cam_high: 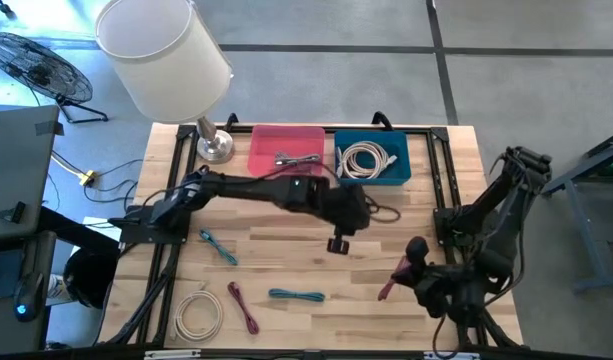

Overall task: Pick & Place USB Port
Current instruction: Put the right black and pink charger cable into the red bin

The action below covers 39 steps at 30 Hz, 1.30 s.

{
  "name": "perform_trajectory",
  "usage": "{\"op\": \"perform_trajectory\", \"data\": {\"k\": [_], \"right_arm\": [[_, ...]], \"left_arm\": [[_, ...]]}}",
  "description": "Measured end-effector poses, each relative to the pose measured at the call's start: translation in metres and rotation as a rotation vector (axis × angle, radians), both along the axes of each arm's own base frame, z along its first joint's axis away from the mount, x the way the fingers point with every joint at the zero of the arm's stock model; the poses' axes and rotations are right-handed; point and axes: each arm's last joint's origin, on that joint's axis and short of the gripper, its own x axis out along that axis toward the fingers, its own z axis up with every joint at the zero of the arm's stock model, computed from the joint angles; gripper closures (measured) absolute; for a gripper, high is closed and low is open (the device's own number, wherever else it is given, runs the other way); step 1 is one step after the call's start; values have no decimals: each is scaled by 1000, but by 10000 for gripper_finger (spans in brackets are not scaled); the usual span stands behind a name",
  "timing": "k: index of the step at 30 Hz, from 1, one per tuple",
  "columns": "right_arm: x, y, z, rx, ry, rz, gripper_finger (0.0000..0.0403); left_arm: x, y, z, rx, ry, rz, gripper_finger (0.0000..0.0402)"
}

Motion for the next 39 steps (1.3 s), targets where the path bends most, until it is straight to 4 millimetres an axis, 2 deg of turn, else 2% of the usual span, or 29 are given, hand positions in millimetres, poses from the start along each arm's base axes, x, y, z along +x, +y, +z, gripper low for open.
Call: {"op": "perform_trajectory", "data": {"k": [6, 10, 16, 20, 24, 31, 39], "right_arm": [[-3, 1, -1, -22, -18, 1, 388], [-2, 1, 0, -49, -27, 9, 388], [-3, -3, 0, -130, -63, -15, 388], [-2, -5, 2, -215, -143, -56, 388], [-2, -7, 3, -276, -204, -89, 388], [-4, -7, 5, -334, -265, -108, 388], [-8, -5, 8, -372, -362, -147, 388]], "left_arm": [[1, 25, -1, -38, 12, 7, 318], [2, 35, 0, -30, 3, 17, 281], [4, 33, 3, 15, -37, -27, 211], [10, 28, 11, -91, -140, -165, 187], [14, 14, 22, -193, -266, -364, 184], [12, -14, 24, -89, -329, -548, 183], [12, -30, 27, 55, -398, -600, 183]]}}
